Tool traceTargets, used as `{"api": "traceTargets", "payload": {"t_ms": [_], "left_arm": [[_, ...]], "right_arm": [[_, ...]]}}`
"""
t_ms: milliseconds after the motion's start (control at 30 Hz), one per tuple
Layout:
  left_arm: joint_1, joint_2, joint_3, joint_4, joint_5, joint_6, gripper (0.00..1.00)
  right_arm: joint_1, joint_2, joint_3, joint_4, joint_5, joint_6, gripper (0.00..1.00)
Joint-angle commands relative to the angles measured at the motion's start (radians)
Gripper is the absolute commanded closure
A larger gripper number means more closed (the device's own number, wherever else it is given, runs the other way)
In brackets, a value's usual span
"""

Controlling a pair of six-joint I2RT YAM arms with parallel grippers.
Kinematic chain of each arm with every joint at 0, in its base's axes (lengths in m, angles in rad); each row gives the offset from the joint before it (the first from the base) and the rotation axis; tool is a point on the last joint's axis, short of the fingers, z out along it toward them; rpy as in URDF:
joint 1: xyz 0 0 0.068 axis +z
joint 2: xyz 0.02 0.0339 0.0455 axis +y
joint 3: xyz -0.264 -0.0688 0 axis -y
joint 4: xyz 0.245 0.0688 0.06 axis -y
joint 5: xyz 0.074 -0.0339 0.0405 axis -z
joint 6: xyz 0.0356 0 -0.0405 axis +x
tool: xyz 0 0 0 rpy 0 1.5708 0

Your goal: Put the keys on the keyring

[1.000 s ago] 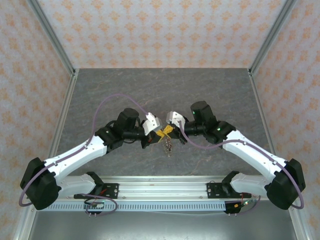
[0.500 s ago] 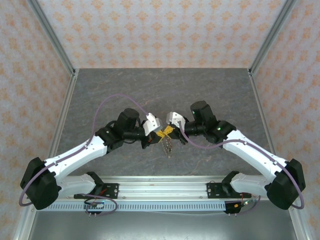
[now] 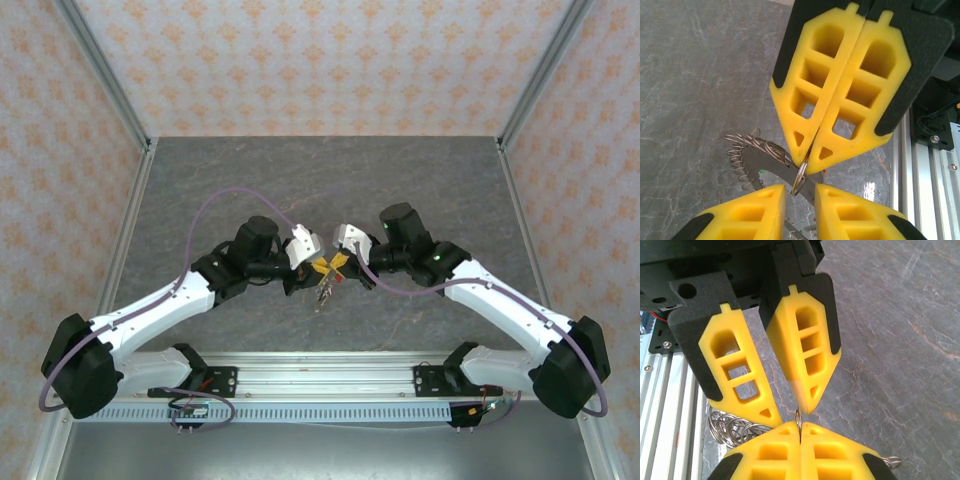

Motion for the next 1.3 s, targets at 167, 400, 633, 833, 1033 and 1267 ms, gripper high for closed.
{"api": "traceTargets", "payload": {"t_ms": [167, 400, 633, 833, 1033, 1267], "left_arm": [[0.005, -0.043, -0.043, 0.096, -0.062, -0.042, 0.78], [0.006, -0.026, -0.036, 0.105, 0.062, -0.047, 0.78], [0.005, 0.004, 0.003, 0.006, 0.117, 0.016, 0.78], [0.005, 0.017, 0.024, -0.041, 0.120, 0.050, 0.79], [0.006, 0.011, 0.027, -0.048, 0.118, 0.054, 0.88], [0.005, 0.011, 0.025, -0.008, 0.086, 0.042, 1.00]], "right_arm": [[-0.002, 0.004, -0.026, 0.082, -0.002, 0.051, 1.00], [-0.013, -0.029, -0.073, 0.185, -0.091, 0.075, 1.00], [-0.033, -0.037, -0.087, 0.222, -0.135, 0.086, 1.00], [-0.035, -0.046, -0.095, 0.234, -0.170, 0.085, 1.00], [-0.036, -0.047, -0.097, 0.240, -0.185, 0.089, 1.00], [-0.036, -0.057, -0.103, 0.240, -0.172, 0.096, 1.00]]}}
